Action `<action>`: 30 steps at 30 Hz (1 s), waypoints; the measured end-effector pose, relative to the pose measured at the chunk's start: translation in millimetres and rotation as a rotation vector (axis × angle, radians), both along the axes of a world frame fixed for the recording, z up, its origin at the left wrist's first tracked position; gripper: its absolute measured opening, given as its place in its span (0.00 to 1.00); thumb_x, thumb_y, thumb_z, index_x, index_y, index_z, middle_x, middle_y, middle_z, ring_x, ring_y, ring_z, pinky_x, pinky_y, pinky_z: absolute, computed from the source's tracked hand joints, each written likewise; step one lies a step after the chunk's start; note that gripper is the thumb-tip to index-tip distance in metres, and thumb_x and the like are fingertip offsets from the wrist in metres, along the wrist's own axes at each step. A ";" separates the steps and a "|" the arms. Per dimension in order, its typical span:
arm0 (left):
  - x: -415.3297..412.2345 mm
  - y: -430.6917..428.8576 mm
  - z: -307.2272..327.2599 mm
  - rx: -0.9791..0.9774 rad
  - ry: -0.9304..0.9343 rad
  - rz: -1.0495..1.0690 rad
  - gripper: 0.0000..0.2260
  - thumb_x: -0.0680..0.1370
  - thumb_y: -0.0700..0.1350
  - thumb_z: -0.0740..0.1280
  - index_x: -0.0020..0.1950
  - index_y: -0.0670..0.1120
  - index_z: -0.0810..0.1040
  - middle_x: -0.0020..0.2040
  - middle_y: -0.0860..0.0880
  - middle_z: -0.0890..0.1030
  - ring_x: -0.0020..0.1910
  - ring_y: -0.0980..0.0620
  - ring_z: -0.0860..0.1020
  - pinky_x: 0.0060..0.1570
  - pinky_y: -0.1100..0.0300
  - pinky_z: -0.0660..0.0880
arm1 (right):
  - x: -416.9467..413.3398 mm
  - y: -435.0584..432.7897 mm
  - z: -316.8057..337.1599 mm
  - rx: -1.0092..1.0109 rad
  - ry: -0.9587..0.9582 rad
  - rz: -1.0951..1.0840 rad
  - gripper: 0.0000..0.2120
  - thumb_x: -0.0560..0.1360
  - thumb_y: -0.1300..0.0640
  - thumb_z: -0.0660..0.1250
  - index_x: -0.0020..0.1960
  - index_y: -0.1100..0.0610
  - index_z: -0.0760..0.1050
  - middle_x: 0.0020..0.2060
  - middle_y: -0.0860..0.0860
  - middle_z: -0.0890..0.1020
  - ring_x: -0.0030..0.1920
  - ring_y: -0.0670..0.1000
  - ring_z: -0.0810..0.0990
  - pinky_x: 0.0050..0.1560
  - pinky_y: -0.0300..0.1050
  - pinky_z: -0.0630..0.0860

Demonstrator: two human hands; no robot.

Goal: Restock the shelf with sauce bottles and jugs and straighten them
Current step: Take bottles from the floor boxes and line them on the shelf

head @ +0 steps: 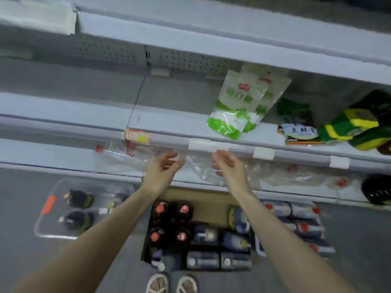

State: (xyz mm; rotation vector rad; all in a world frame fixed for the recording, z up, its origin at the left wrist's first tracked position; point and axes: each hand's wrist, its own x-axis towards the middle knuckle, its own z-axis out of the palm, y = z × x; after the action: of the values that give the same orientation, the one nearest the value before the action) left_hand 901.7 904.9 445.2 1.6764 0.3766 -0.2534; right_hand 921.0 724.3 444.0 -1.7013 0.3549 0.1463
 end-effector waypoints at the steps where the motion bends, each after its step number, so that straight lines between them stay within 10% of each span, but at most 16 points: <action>1: -6.9 3.4 -23.2 -0.003 0.040 0.005 0.22 0.67 0.57 0.71 0.57 0.48 0.76 0.45 0.47 0.80 0.46 0.50 0.79 0.46 0.56 0.74 | -7.9 3.6 -23.0 -0.001 0.046 0.006 0.02 0.76 0.59 0.68 0.47 0.52 0.76 0.38 0.54 0.81 0.37 0.49 0.79 0.36 0.38 0.73; 8: -51.0 26.2 -191.4 -0.036 0.242 0.032 0.03 0.77 0.43 0.69 0.50 0.49 0.78 0.43 0.47 0.81 0.45 0.50 0.79 0.52 0.54 0.74 | -57.5 28.9 -185.1 -0.018 0.293 -0.022 0.08 0.76 0.60 0.68 0.53 0.63 0.78 0.40 0.49 0.81 0.38 0.39 0.79 0.40 0.26 0.72; 16: -69.3 33.1 -347.2 -0.068 0.385 0.089 0.03 0.79 0.42 0.66 0.47 0.51 0.76 0.41 0.49 0.80 0.42 0.52 0.78 0.41 0.63 0.73 | -82.2 40.9 -357.9 -0.133 0.588 -0.059 0.22 0.71 0.40 0.70 0.57 0.54 0.76 0.49 0.48 0.83 0.54 0.49 0.80 0.61 0.50 0.75; 21: -78.1 26.8 -416.8 -0.026 0.403 0.078 0.06 0.75 0.51 0.70 0.51 0.52 0.77 0.41 0.54 0.83 0.47 0.51 0.81 0.51 0.52 0.76 | -78.8 50.4 -416.9 -0.106 0.664 -0.052 0.34 0.73 0.37 0.66 0.74 0.53 0.64 0.65 0.47 0.74 0.67 0.51 0.70 0.61 0.41 0.64; 30: -80.9 14.8 -462.4 -0.048 0.425 0.081 0.12 0.77 0.50 0.67 0.58 0.48 0.77 0.44 0.53 0.83 0.48 0.54 0.82 0.52 0.57 0.76 | -74.1 55.3 -474.5 0.150 0.712 -0.109 0.39 0.57 0.27 0.72 0.63 0.39 0.66 0.62 0.46 0.76 0.61 0.52 0.77 0.65 0.57 0.72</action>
State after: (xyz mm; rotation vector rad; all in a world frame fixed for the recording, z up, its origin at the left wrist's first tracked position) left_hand 820.8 919.7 -17.2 1.5503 0.7475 -0.5569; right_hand 846.9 779.6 -30.5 -1.4327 0.9356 0.6873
